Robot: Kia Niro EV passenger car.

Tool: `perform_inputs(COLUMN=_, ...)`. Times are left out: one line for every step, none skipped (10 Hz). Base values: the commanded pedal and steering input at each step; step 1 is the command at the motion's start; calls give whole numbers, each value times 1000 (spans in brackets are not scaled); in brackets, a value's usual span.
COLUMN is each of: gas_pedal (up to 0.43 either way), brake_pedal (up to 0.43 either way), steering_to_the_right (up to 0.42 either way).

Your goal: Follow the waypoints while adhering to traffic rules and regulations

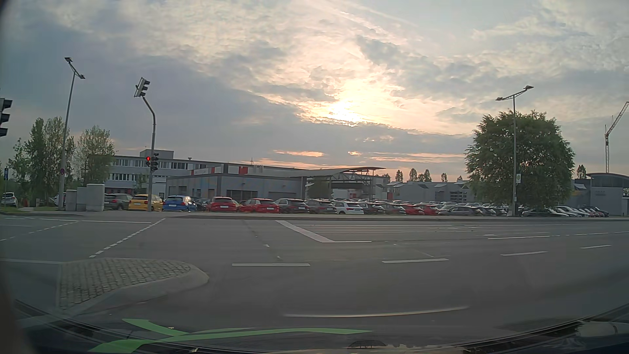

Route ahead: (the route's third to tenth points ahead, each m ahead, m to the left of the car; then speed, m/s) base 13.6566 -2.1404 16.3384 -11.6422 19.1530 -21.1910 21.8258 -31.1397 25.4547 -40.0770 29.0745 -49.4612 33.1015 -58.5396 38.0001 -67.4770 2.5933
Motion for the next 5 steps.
perform_inputs(gas_pedal=28, brake_pedal=0, steering_to_the_right=447)
perform_inputs(gas_pedal=28, brake_pedal=0, steering_to_the_right=442)
perform_inputs(gas_pedal=28, brake_pedal=0, steering_to_the_right=436)
perform_inputs(gas_pedal=28, brake_pedal=0, steering_to_the_right=431)
perform_inputs(gas_pedal=28, brake_pedal=0, steering_to_the_right=430)
